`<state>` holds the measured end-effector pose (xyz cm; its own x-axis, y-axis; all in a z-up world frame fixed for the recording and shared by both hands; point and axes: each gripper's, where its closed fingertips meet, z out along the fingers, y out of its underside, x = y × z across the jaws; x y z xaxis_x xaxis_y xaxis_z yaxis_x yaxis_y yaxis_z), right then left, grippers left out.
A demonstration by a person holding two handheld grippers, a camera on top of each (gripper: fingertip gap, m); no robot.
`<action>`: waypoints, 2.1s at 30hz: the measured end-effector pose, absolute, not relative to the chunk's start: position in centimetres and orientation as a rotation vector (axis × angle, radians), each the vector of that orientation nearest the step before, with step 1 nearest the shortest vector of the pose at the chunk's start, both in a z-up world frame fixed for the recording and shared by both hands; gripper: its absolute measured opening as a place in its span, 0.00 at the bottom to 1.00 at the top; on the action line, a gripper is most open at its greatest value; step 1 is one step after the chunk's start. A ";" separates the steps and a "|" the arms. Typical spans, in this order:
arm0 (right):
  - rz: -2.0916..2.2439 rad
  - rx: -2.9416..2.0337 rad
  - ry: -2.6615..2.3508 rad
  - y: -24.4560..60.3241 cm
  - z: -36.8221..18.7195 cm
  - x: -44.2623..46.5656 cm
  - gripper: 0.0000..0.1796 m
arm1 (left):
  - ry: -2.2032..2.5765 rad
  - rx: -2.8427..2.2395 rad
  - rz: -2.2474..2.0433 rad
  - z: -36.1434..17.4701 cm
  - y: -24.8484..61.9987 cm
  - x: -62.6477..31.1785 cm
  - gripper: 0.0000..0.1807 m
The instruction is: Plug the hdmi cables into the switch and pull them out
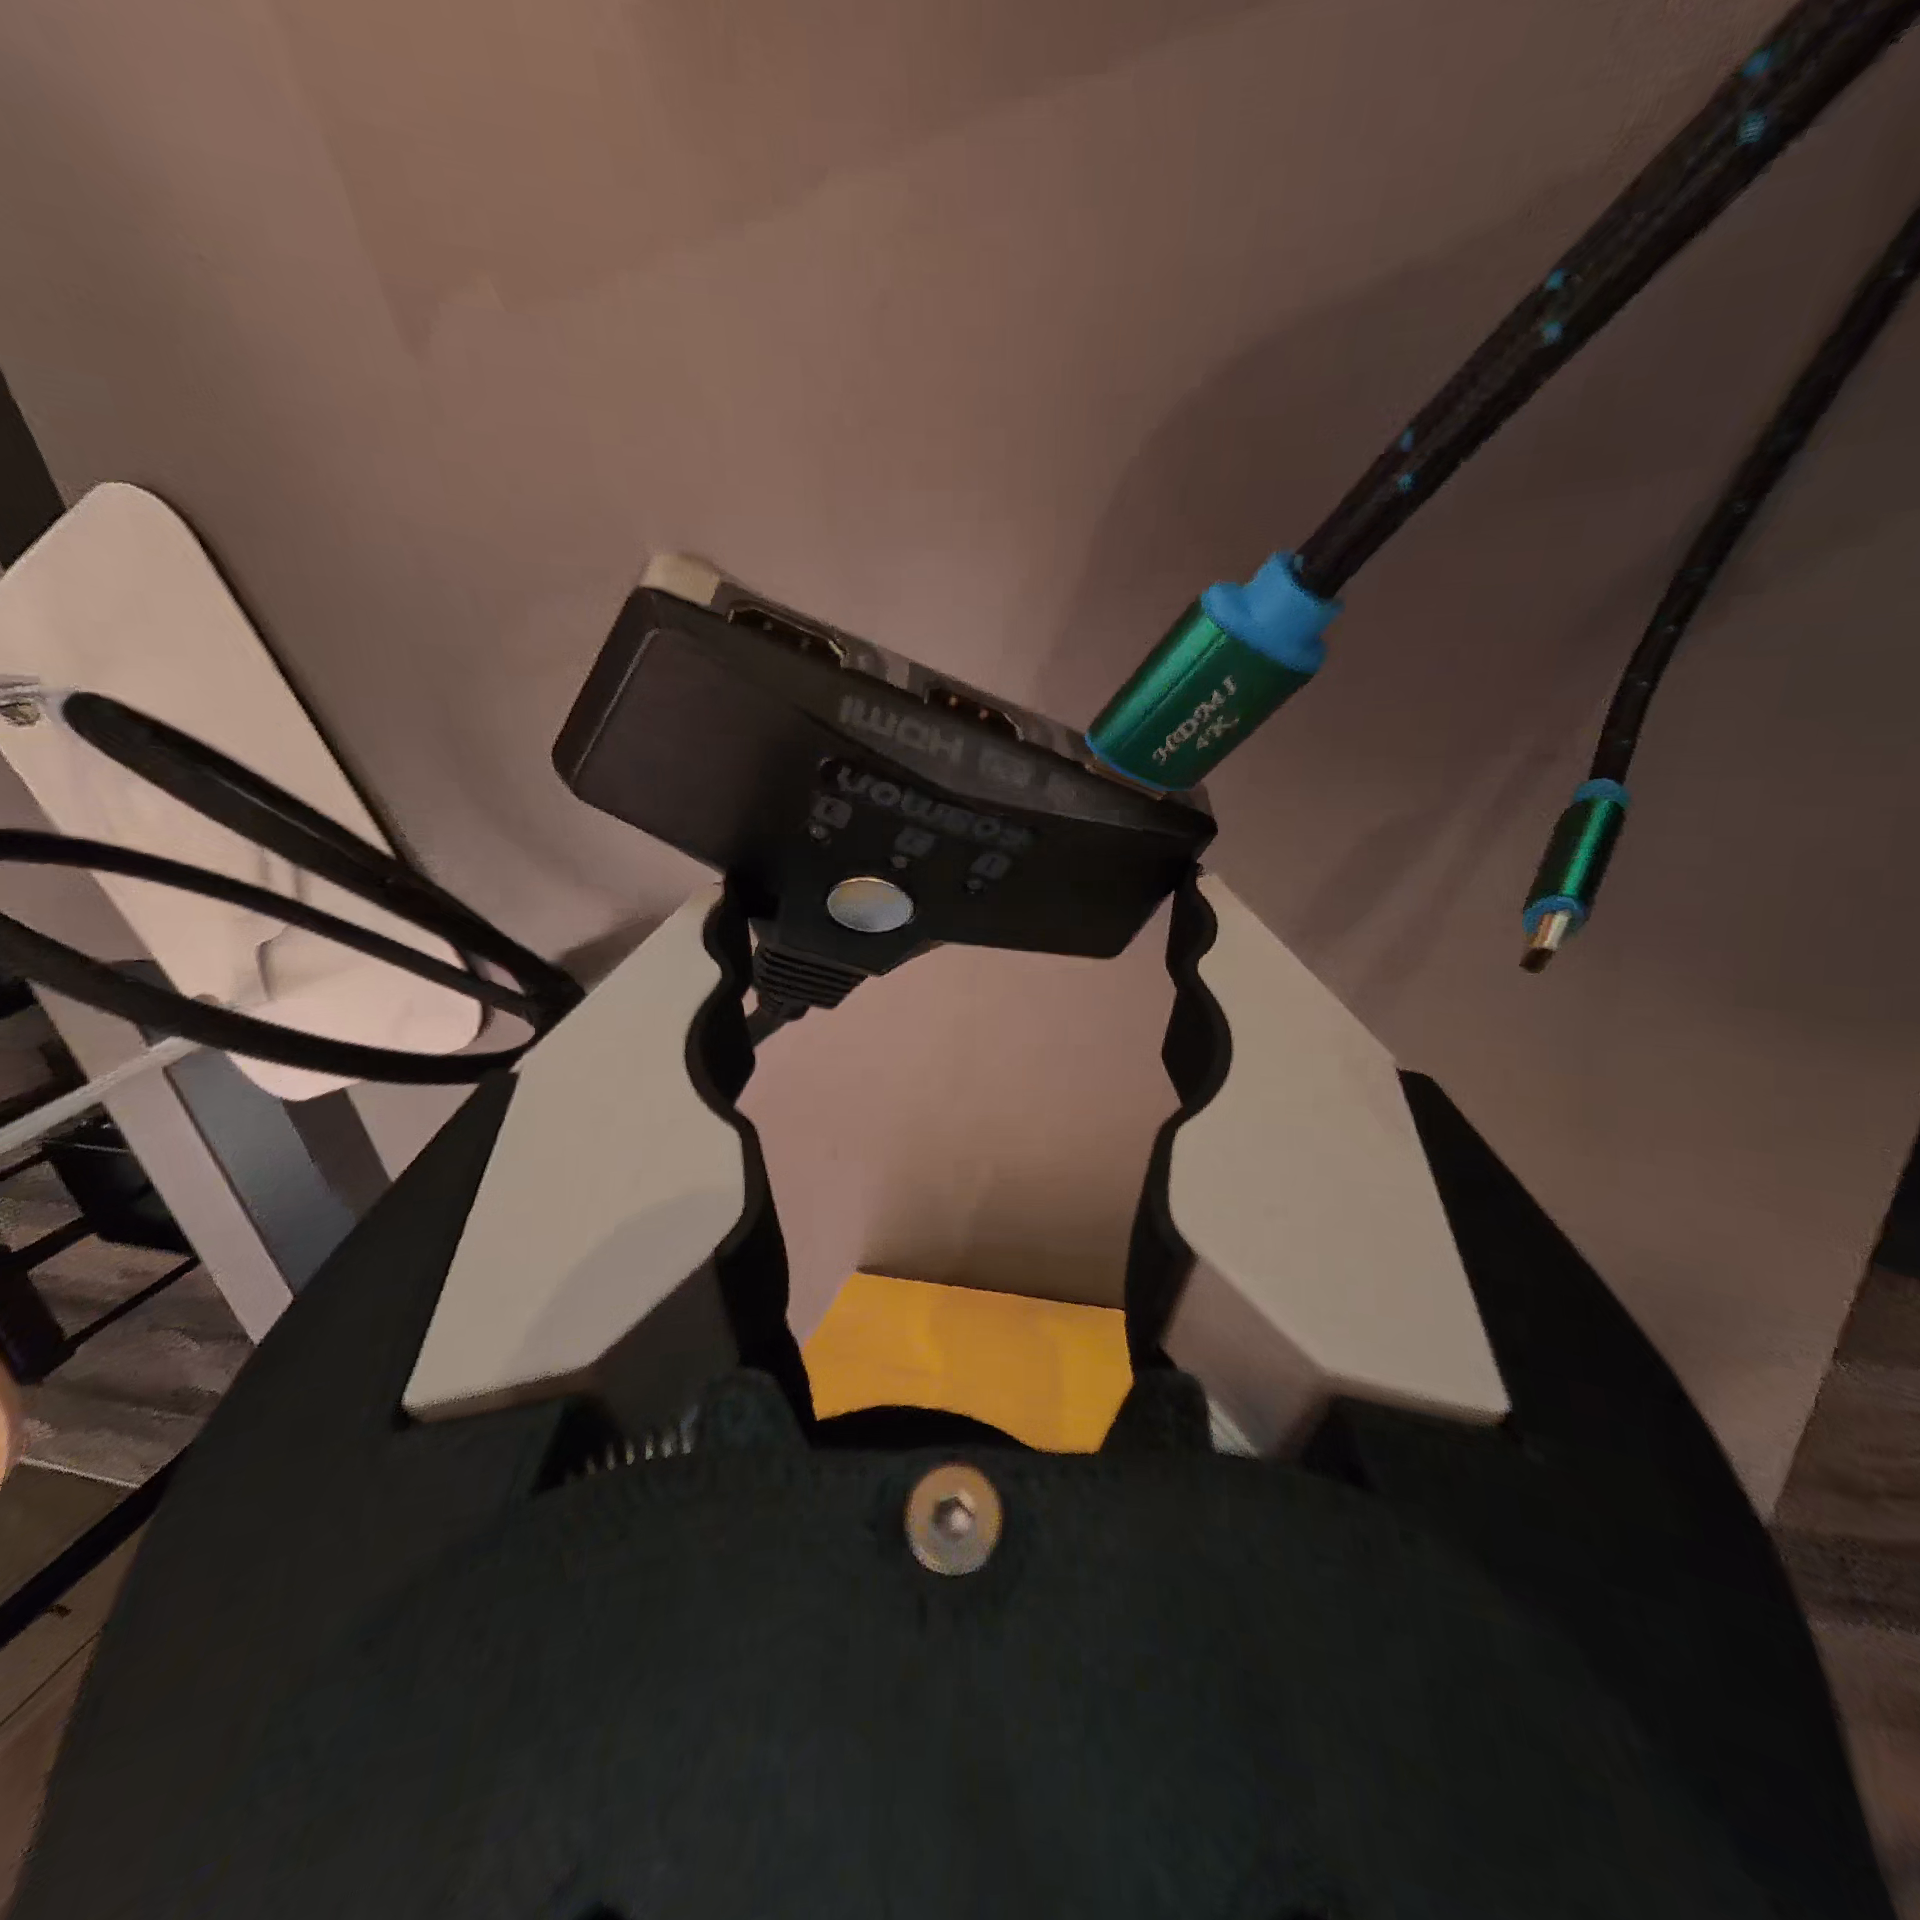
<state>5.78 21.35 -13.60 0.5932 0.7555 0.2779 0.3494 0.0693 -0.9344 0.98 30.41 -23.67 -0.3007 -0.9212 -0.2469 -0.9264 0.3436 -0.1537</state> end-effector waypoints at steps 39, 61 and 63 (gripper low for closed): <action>0.338 -1.541 -0.752 22.3 -10.2 11.9 0.09 | 2.205 -1.801 0.019 -27.6 33.2 2.5 0.54; 0.362 -1.607 -0.881 22.2 -13.4 6.6 0.09 | 1.583 -1.906 0.014 -16.1 31.9 -22.8 0.19; 0.363 -1.615 -0.889 22.3 -13.8 6.4 0.09 | 1.582 -1.944 0.034 -17.5 31.6 -24.4 0.20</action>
